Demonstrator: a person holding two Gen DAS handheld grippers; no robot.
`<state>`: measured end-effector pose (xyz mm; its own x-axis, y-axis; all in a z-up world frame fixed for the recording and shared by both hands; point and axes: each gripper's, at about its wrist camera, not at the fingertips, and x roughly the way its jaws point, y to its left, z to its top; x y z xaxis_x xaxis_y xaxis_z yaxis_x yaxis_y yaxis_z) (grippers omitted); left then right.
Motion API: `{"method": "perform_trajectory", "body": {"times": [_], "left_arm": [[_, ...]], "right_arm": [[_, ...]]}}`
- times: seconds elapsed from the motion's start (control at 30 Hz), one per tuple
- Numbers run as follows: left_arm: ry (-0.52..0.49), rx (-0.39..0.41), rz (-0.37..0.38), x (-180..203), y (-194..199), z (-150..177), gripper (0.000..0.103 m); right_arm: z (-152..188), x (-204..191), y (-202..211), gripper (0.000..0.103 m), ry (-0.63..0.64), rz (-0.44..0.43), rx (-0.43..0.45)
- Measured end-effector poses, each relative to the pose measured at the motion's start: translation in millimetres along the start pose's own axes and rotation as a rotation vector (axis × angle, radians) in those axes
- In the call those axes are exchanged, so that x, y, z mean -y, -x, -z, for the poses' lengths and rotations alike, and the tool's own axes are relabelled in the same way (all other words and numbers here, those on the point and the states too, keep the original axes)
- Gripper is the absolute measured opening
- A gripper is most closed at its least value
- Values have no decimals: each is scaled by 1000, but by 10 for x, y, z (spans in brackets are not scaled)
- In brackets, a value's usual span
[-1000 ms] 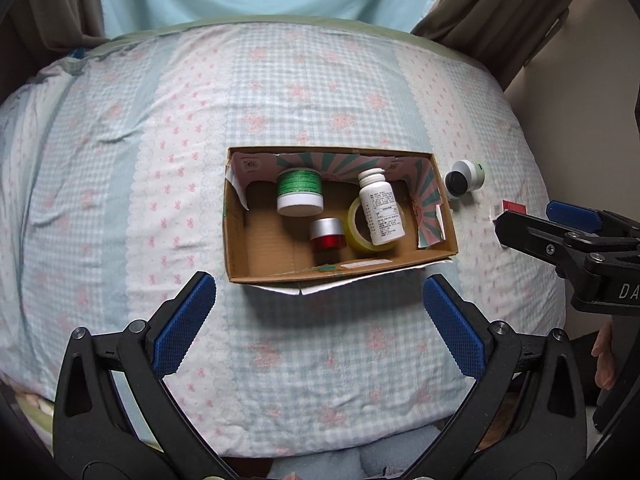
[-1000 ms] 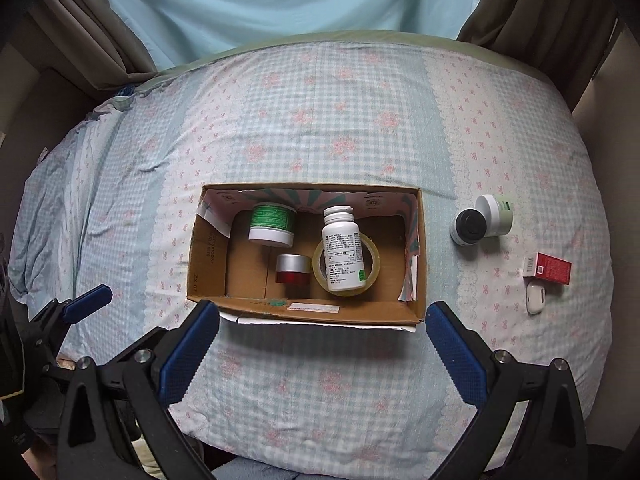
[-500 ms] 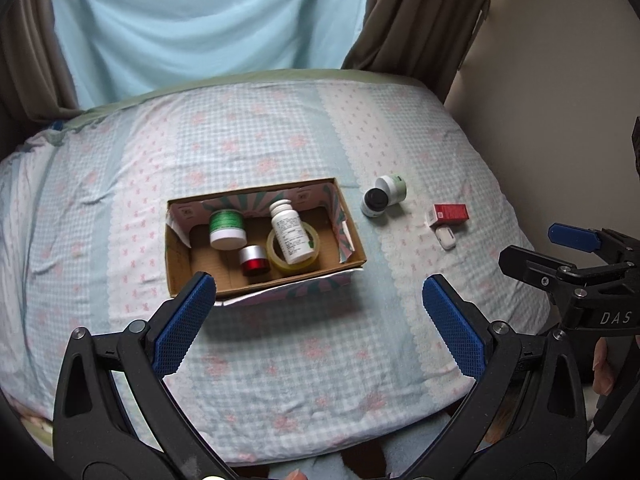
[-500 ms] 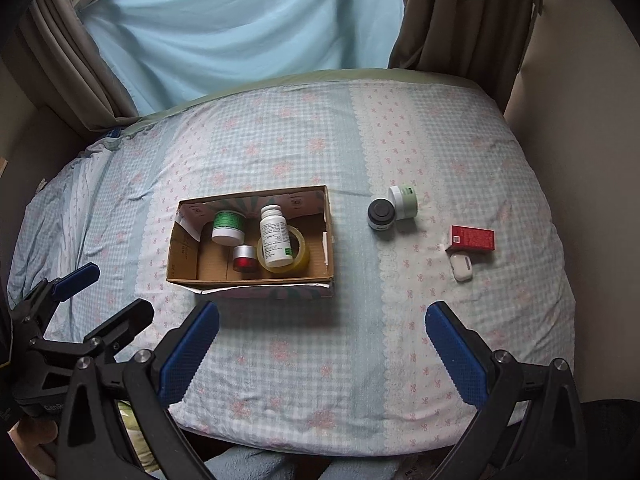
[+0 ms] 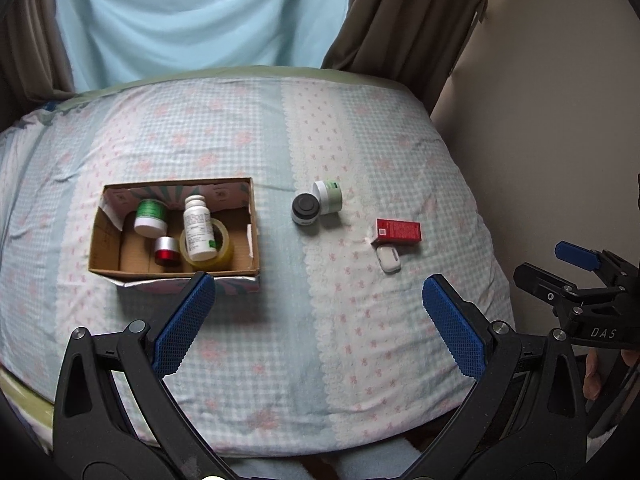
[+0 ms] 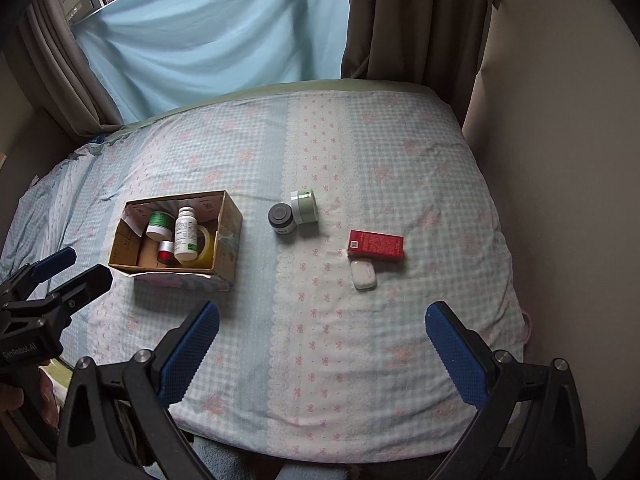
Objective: Organize rigid objects
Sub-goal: 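Withdraw both tools from the box toward the remaining items, then grasp the black-lidded jar with the left tool while the right tool grasps the white earbud case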
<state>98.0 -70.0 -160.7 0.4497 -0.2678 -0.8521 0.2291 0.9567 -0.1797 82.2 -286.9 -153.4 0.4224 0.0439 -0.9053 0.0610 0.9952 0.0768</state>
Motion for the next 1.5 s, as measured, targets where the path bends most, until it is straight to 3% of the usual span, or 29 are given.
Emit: {"method": "perform_trajectory", "body": {"times": [0.2, 0.43, 0.63, 0.73, 0.87, 1.0, 1.23, 1.37, 1.5], "left_arm": [[9, -54, -15, 288, -435, -86, 103], [14, -94, -37, 369, -1231, -221, 103], [2, -43, -123, 316, -2029, -192, 103], [-5, -9, -199, 257, -2480, -90, 103], [-13, 15, -248, 159, -3040, 50, 103], [-29, 35, -286, 66, -3480, 102, 99], [-8, 87, -259, -120, -3894, 55, 85], [6, 112, -230, -199, -4003, 13, 82], [-3, 128, -187, -234, -4054, -48, 73]], "right_arm": [[-63, 525, -314, 103, -13, -8, -40], [-94, 828, -871, 103, -76, -37, -73], [-71, 860, -1488, 103, -64, -37, -65], [13, 850, -1862, 103, -63, -41, -62], [186, 800, -2342, 102, -40, -29, -52], [341, 742, -2728, 96, -32, -33, -54], [474, 569, -3143, 84, 51, -6, -31], [503, 496, -3267, 75, 101, 17, -15], [485, 479, -3358, 73, 105, 33, -2]]}}
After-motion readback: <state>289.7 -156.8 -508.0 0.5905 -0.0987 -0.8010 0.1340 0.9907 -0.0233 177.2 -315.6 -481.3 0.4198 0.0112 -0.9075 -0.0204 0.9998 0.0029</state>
